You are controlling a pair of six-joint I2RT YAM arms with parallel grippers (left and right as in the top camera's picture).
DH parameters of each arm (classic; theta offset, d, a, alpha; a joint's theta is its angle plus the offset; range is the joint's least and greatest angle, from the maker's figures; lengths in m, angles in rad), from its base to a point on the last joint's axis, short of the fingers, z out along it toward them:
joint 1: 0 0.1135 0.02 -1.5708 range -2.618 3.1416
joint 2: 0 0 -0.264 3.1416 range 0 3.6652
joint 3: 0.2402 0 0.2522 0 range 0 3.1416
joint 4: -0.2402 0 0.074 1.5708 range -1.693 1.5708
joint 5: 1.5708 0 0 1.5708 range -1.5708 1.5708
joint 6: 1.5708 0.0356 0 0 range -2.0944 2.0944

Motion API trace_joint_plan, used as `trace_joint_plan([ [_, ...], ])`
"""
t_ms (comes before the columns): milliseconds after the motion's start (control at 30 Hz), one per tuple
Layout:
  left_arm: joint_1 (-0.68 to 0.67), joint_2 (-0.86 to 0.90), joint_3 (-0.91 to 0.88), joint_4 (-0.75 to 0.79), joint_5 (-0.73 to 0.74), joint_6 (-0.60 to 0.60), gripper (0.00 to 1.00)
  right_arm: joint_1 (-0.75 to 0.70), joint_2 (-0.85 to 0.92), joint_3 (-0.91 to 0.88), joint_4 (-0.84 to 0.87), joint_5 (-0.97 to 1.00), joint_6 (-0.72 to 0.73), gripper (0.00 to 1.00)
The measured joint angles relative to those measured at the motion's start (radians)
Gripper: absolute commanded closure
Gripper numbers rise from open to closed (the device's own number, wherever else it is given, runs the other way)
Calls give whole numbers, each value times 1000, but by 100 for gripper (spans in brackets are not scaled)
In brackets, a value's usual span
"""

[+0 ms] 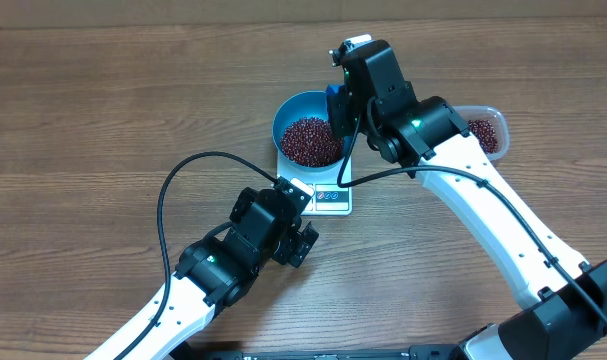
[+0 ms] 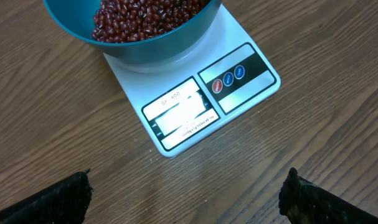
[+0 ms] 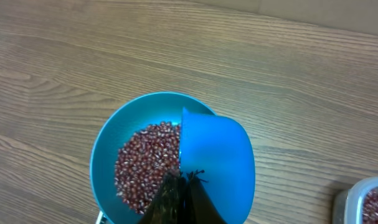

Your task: Scoop item into bowl and weigh 150g on scale

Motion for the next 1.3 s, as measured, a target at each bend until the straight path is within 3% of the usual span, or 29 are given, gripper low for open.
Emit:
trace_joint_plan([
  [1300, 0, 0, 0, 0, 0, 0, 0, 0, 0, 0, -21, -31, 42, 96],
])
